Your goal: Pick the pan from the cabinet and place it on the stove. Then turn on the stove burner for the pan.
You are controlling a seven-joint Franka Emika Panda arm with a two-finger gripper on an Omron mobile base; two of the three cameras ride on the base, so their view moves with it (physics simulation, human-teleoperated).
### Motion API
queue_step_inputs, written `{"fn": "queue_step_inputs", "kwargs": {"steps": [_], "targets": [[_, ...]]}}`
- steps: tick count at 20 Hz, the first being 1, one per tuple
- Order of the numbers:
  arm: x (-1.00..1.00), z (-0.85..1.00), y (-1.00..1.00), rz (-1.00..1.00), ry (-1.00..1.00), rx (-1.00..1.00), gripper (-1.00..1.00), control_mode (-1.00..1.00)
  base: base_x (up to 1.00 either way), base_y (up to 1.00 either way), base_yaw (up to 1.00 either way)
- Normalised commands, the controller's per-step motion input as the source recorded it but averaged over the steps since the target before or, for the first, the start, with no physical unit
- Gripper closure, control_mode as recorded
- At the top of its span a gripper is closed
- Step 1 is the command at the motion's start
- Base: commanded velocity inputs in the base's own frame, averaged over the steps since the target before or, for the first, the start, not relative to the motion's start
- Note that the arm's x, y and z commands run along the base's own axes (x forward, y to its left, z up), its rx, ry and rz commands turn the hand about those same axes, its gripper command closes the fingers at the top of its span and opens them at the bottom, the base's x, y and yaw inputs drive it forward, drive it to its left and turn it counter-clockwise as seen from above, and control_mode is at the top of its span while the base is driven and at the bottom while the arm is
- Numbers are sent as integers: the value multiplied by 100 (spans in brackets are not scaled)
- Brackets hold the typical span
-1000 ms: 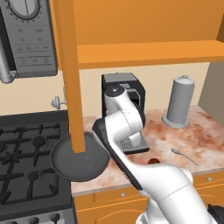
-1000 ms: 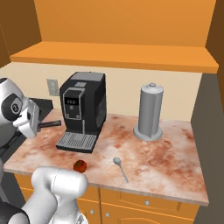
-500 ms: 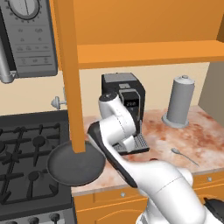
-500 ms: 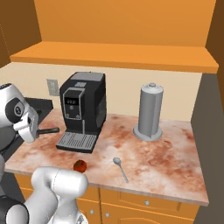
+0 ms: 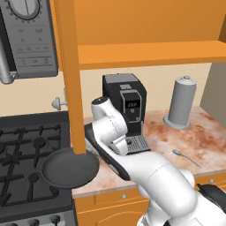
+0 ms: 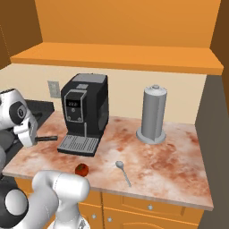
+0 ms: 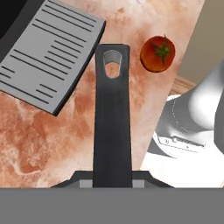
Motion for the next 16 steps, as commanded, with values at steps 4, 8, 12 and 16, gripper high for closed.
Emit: {"fn": "queue_step_inputs", "kwargs": {"steps": [4,8,12,16], "targets": [[7,-20,23,0,11,0,100,-100,0,0,0],[1,-20,22,0,6,0,100,-100,0,0,0],[0,-19,16,0,0,0,100,-100,0,0,0],[0,-14,7,0,0,0,100,-100,0,0,0]]}}
